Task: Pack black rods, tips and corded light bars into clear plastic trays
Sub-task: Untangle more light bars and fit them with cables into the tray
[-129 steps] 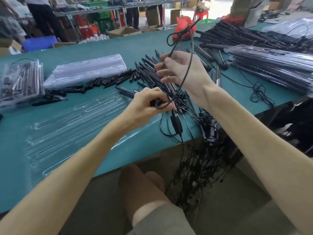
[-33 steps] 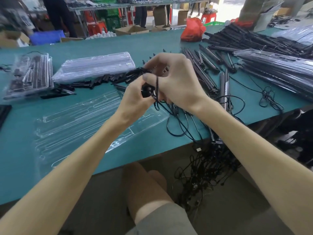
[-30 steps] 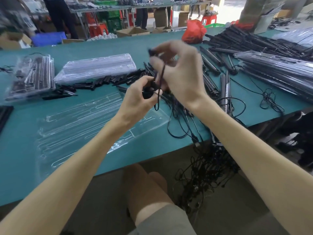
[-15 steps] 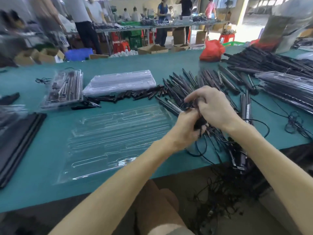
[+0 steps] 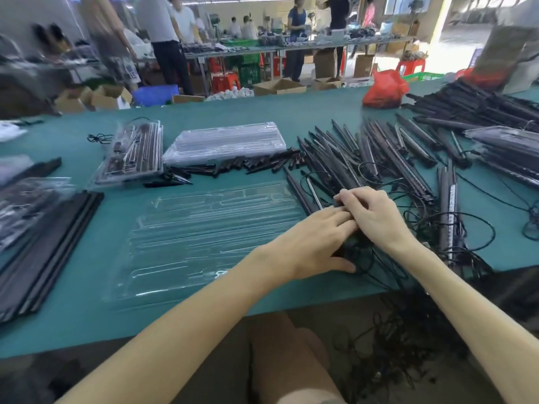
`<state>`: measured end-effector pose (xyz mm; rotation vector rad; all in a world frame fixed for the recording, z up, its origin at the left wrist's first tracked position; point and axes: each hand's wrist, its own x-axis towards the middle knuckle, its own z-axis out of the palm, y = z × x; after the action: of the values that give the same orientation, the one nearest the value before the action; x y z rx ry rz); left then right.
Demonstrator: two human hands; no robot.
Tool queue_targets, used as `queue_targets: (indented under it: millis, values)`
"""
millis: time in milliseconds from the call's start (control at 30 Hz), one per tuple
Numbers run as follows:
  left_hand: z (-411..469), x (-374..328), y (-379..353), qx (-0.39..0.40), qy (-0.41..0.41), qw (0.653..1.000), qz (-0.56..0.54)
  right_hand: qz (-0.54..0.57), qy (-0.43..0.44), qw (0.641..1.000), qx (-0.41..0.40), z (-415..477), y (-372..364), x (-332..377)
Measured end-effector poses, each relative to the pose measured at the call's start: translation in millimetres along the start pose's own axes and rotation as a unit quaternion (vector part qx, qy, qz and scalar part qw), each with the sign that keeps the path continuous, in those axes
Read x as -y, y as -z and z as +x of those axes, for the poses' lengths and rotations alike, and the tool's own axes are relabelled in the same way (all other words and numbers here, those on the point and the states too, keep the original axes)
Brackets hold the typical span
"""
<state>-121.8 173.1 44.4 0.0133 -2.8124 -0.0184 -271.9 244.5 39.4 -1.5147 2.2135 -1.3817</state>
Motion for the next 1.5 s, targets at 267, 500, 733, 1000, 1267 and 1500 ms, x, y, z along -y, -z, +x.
queue_targets:
  millis: [267, 500, 733, 1000, 1267, 1500]
  values:
    - [-58.1, 34.1, 21.6, -0.097, 0.152, 0.965, -0.192, -0.281, 0.142, 0.948, 0.050, -6.0, -21.7, 15.2]
    - [-132.9, 92.7, 33.3, -0.147, 0.345, 0.912, -0.165, -0.354, 0.095, 0.919, 0.141, -0.4, -49.6, 18.7]
    - [-209.5, 136.6, 58.4, -0.191, 0.526, 0.829, -0.015, -0.396, 0.091, 0.910, 0.082, 2.3, -45.6, -5.0]
    - [-275.5, 163.3, 79.0, 0.083, 0.645, 0.717, 0.252, -0.475, 0.092, 0.872, 0.071, -4.6, -63.1, 16.8]
    - [-286.1, 169.8, 67.8, 0.076, 0.653, 0.706, 0.263, -0.402, 0.130, 0.905, 0.047, -21.5, -86.0, 37.6]
    - [-286.7, 180.6, 74.6, 0.063, 0.669, 0.707, 0.220, -0.270, 0.092, 0.953, 0.099, -29.8, -103.2, 42.4]
